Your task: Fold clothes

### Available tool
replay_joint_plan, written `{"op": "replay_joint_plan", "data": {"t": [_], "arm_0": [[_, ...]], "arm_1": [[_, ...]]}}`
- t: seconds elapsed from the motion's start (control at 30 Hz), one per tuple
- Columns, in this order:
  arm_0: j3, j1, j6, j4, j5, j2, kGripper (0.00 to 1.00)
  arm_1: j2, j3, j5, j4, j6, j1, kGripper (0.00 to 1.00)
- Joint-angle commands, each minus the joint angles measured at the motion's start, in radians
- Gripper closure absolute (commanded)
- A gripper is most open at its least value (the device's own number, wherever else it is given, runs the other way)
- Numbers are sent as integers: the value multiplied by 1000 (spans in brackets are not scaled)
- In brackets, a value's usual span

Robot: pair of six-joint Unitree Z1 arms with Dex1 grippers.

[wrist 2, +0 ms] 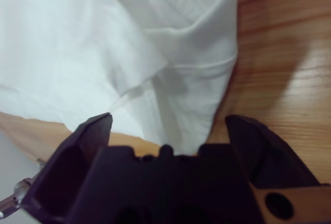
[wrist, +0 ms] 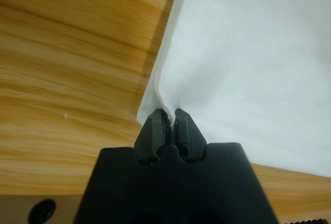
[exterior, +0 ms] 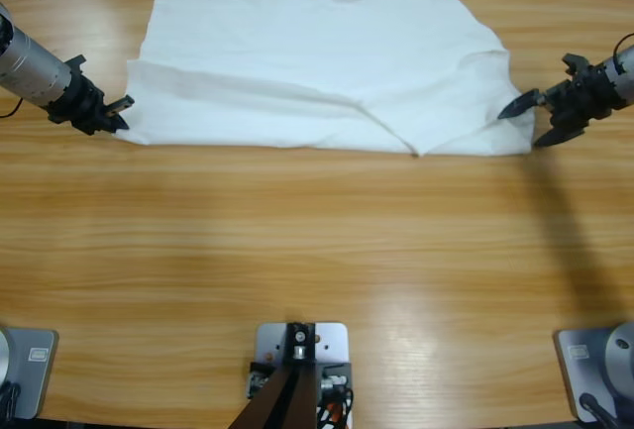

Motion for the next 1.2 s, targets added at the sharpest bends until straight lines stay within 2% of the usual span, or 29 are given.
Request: {"op": "replay_joint_plan", "data": {"t": [0.03, 0.2, 0.27, 0.3, 0.4, 0.43, 0.5, 0.53, 0.57, 1.0, 1.2], "arm_0": [[31, 18, 14, -4, -7, -2, 1000], [30, 22, 15, -4, -6, -4, 1000], [30, 21, 15, -4, -6, -4, 1000], [29, 22, 15, -4, -6, -4, 1000], [28, 21, 15, -4, -6, -4, 1000], [27, 22, 15, -4, -6, -4, 1000], [27, 22, 15, -4, -6, -4, 1000], [27, 22, 17, -4, -6, -2, 1000], [27, 23, 17, -4, -6, -2, 1000], [30, 22, 15, -2, -7, -11, 1000], [63, 21, 5, 22, -8, -47, 1000]], "arm_1": [[97, 2, 38, -36, -31, -10, 105], [113, 2, 96, -60, -45, -10, 107], [121, 2, 118, -62, -54, -10, 151], [124, 2, 123, -62, -57, -10, 208], [134, 2, 145, -62, -75, -10, 511], [137, 2, 148, -62, -79, -9, 642], [141, 4, 151, -62, -85, -9, 772], [144, 5, 151, -62, -87, -9, 965], [146, 5, 151, -62, -90, -9, 1000], [129, 13, 142, -55, -98, -9, 1000], [69, 2, 110, 53, -75, -9, 1000]]}}
